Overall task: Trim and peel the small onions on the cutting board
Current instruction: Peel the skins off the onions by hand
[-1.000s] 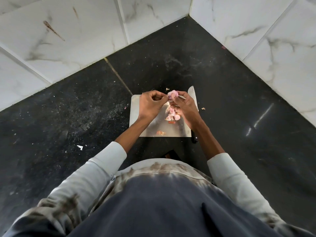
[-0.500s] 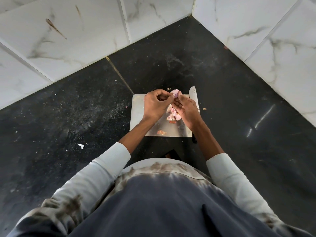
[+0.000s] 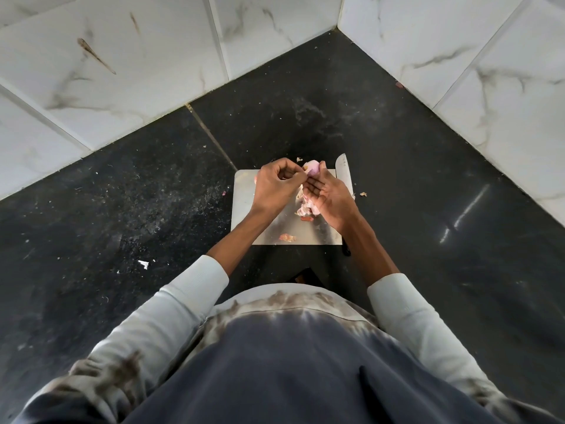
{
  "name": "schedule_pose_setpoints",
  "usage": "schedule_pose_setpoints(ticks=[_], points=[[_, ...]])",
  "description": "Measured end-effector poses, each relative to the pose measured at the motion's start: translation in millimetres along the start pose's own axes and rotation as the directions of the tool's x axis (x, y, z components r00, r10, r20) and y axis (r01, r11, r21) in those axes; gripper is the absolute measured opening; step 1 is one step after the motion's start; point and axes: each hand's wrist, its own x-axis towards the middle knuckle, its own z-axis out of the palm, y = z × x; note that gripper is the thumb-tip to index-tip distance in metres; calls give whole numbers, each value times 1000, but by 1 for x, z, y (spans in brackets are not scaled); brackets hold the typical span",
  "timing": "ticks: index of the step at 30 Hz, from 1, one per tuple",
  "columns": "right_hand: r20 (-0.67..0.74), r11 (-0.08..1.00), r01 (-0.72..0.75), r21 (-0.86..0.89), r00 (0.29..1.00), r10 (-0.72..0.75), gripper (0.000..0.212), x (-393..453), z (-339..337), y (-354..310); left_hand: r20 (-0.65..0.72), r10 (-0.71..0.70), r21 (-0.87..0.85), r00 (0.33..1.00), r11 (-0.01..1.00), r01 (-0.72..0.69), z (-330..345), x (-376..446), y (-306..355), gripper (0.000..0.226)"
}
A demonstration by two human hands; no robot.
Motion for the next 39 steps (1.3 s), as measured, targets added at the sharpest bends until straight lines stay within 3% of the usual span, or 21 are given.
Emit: schedule_pose_setpoints(ticks=[6, 11, 19, 22, 29, 36, 39], points=[[-27, 989, 87, -117, 996, -90, 32, -1, -1, -3, -83, -133, -123, 988, 985, 123, -2, 2, -12, 19], [37, 941, 199, -273, 980, -196, 34, -2, -1, -1, -78, -67, -64, 995, 996, 62, -1, -1, -7, 29], [-57, 873, 219, -437, 961, -270, 35, -4, -1, 0, -141, -91, 49, 986, 994, 99, 0, 3, -8, 11], [-62, 915, 165, -369, 978, -201, 30, -7, 0, -1, -77, -69, 47, 995, 996, 73, -2, 4, -5, 14], [-32, 994, 7, -112, 999, -10, 42, -3, -1, -4, -31, -14, 44, 999, 999, 15, -3, 3, -7, 15], [-13, 923, 181, -338, 980, -197, 35, -3, -4, 2, -87, -53, 45, 995, 997, 57, -1, 1, -10, 18], [-38, 903, 190, -387, 974, -221, 31, -1, -4, 2, -73, -54, 49, 996, 997, 57, -2, 2, -8, 18]])
